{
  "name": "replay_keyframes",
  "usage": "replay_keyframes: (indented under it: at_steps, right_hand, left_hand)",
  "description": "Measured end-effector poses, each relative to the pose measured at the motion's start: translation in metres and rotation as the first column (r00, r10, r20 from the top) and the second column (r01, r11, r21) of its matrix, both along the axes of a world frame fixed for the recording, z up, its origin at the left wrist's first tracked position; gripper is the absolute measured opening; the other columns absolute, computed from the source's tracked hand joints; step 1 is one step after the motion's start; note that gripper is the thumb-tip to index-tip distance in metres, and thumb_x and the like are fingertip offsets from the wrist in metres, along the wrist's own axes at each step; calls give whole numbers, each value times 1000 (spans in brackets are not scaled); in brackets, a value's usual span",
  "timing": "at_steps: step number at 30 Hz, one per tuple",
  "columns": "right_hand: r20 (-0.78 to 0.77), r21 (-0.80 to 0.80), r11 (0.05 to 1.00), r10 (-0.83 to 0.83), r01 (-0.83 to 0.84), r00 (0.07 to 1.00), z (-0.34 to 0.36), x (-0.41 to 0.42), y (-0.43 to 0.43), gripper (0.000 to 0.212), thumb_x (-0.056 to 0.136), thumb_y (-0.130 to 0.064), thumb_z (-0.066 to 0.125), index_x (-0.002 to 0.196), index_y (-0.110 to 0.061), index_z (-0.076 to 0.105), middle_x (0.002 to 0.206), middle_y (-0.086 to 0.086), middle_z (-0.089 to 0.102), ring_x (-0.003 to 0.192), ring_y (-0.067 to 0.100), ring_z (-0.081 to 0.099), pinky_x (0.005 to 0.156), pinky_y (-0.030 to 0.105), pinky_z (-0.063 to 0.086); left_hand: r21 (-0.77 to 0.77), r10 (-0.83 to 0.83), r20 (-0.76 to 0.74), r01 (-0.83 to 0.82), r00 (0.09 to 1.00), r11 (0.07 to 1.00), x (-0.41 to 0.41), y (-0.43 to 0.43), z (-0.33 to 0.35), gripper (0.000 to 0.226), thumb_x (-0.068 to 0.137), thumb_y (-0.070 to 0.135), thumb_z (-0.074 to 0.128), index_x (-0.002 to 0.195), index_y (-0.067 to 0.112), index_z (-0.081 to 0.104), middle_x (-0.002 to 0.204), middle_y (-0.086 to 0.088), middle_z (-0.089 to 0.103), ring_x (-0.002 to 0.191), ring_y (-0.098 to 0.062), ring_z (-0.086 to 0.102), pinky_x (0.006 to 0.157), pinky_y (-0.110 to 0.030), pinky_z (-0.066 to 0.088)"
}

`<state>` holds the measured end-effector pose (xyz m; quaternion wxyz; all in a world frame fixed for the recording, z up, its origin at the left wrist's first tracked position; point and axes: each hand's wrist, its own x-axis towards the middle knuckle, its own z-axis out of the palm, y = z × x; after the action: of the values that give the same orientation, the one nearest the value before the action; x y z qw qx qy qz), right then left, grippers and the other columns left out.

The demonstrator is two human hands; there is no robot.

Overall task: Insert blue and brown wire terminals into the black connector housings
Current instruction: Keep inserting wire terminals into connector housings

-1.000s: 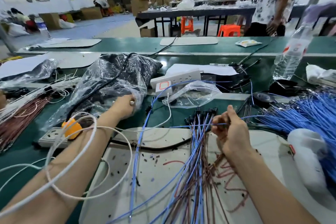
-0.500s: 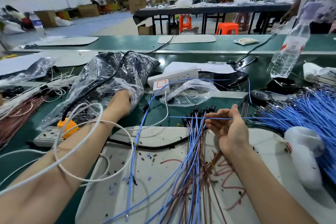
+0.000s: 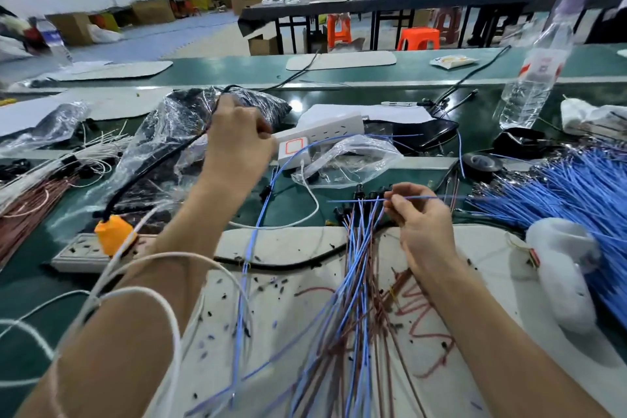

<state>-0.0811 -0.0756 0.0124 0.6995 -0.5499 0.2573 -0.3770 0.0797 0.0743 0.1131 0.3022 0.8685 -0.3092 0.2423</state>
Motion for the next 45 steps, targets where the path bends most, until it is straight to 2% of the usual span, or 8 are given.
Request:
replay_keyframes:
  at_steps: [4,8,12,15,20,29,38,45]
  right_hand:
    - [-36,-519,849,-135,97,990,23,-9,-1,24,99,-10,49,88,-29,59,80,-5,66,70,4,62,71,20,53]
    - [117,-526,836,-108,154,987,41,-35,-4,23,102,-23,37,85,-28,51,81,-2,70,64,15,69,61,26,57]
    - [88,-538,829,-123,151,989,32,-59,2,22,100,-31,33,88,-26,51,74,3,72,59,21,69,57,31,57]
    - [128,-494,850,-135,181,983,24,-67,9,22,101,-31,32,91,-26,51,72,6,71,55,24,68,54,32,56]
    - [157,-557,803,-151,214,976,21,-66,16,14,99,-32,37,97,-29,50,77,0,68,65,17,65,66,27,54]
    - [147,-499,854,-85,148,985,19,-68,22,18,99,-41,37,104,-29,49,78,3,72,63,22,70,61,29,57]
    - [140,-497,857,-77,138,987,15,-67,23,15,97,-32,39,107,-26,48,79,2,71,63,21,66,67,25,53]
    - [193,-474,868,-65,151,979,17,-69,28,18,100,-33,34,107,-23,47,79,6,72,60,25,69,63,29,56]
  left_hand:
    - [-59,-208,-241,200,948,978,-43,-23,-19,15,79,4,66,89,8,76,85,-7,69,69,-8,56,65,-4,36]
    - [-328,-452,-567,315,688,891,-80,-32,-68,19,85,-1,63,102,5,70,96,-10,72,83,-15,71,83,-24,55]
    - [-596,-667,-583,314,464,739,-94,-31,-94,29,89,-5,58,109,16,63,95,-8,68,70,-17,72,61,-21,56]
    - [-618,-715,-533,369,454,695,-94,-29,-99,29,85,1,66,100,26,65,90,-1,72,64,-17,70,55,-21,54]
    - [-577,-750,-498,480,435,661,-99,-33,-107,33,79,-5,70,94,25,66,84,-2,73,73,-13,71,71,-21,56]
    - [-372,-717,-342,613,607,697,-95,-31,-106,22,85,12,68,108,15,70,87,6,63,72,-2,63,71,-10,44]
    - [-459,-736,-374,577,564,675,-98,-28,-103,16,82,13,64,91,23,55,77,16,57,65,-10,53,64,-29,50]
    - [-445,-745,-316,602,587,663,-97,-28,-104,17,81,3,69,96,11,68,107,4,63,81,-10,59,65,-23,49]
